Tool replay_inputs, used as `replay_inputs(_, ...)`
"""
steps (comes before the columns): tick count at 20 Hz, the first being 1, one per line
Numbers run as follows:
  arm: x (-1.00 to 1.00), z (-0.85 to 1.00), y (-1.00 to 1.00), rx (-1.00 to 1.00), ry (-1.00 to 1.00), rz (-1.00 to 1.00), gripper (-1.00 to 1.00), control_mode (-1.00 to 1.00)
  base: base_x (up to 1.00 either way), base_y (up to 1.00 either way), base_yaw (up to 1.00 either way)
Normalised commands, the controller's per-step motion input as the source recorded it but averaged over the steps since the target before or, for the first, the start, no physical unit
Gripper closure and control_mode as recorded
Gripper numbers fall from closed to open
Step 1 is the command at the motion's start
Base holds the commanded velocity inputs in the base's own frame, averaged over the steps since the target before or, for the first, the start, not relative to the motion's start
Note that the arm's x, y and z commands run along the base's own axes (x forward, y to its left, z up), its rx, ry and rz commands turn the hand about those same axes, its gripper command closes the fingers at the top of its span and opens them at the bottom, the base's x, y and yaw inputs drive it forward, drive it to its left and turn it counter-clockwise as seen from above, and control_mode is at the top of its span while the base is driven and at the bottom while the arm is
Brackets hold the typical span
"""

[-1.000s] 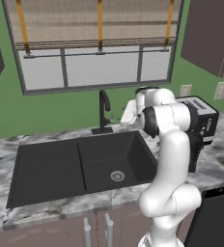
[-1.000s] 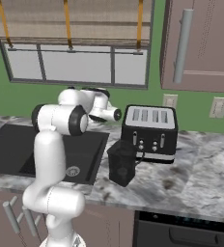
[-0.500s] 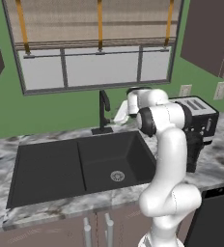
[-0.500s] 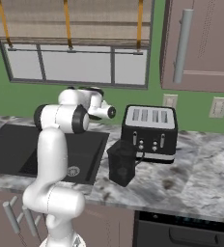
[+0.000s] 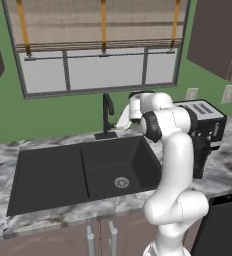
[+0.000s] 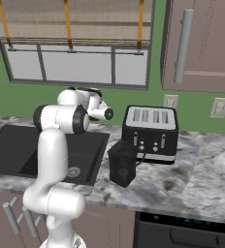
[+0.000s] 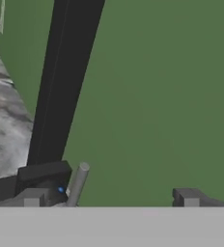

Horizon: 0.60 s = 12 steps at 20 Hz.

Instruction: Turn on the sink faucet and place the jug under the water for a few seconds to fill it up.

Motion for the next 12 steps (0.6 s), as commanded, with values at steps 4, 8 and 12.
replay_inputs(4,-0.16,-0.06,0.00,0.07,-0.07,0.13,-1.00,-1.00,0.00,0.00,0.00)
replay_inputs(8,-0.17,0.00,0.00,0.07,-0.09,0.12,-1.00,-1.00,0.00,0.00,0.00)
replay_inputs(12,0.20,0.00,0.05,0.08,-0.01,0.08,-1.00,-1.00,0.00,0.00,0.00)
